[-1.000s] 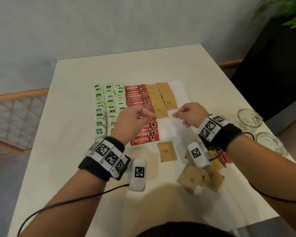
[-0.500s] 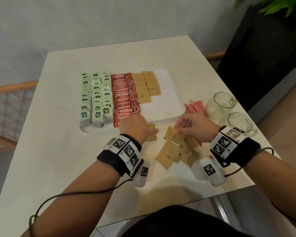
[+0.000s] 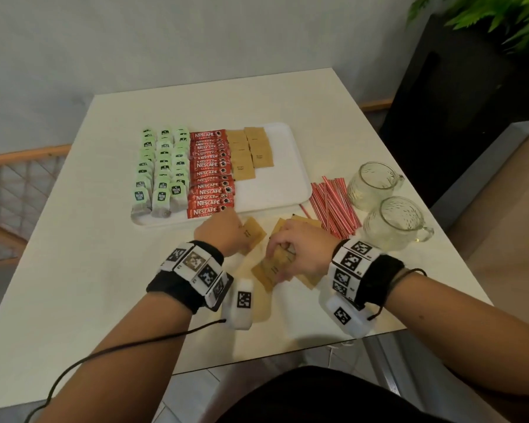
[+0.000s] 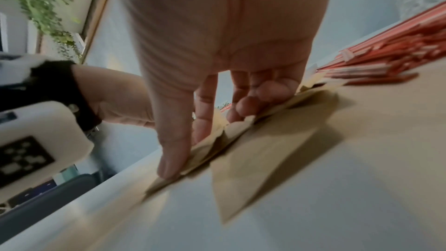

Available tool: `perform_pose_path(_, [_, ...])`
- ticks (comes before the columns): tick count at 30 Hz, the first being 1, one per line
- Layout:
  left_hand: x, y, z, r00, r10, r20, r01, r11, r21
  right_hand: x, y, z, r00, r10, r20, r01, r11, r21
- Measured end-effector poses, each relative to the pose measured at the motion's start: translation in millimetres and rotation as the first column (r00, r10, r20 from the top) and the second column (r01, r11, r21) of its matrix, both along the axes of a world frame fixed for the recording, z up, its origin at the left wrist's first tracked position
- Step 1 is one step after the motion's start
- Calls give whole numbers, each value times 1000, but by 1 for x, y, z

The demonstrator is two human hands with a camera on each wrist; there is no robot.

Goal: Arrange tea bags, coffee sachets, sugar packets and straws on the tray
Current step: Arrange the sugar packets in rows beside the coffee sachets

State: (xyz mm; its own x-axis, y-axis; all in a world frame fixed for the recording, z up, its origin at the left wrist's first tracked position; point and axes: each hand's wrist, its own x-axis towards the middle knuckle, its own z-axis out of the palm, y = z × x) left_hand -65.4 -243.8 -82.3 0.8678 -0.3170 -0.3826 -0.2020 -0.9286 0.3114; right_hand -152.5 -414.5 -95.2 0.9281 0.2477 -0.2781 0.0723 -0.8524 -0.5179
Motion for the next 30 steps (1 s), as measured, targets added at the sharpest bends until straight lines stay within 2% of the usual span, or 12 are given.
perform_pose_path(2, [-2, 6, 0, 1000, 1, 24, 1, 997, -80, 1, 0, -4, 999, -32, -2, 32, 999, 13])
perform_pose_path(6, [2, 18, 4, 992, -52, 118, 68, 989, -132, 6, 2, -4, 999, -51, -17, 51, 999, 0])
perform_pose_path(14, [12, 28, 7, 993, -20, 115, 65, 913, -402, 14, 0, -6, 990, -138, -4, 138, 987, 80])
perform_pose_path(20, [33, 36, 8, 994, -107, -5, 90, 857, -508, 16, 0, 14, 972, -215, -90, 228, 960, 162])
perform_pose_path(25, [32, 33, 16, 948, -288, -134, 142, 762, -632, 37, 16, 47, 953, -301, -35, 301, 923, 241])
perform_pose_path(30, [34, 31, 23, 895, -358, -266, 53, 678, -733, 48, 25, 62, 937, -348, 3, 347, 934, 89])
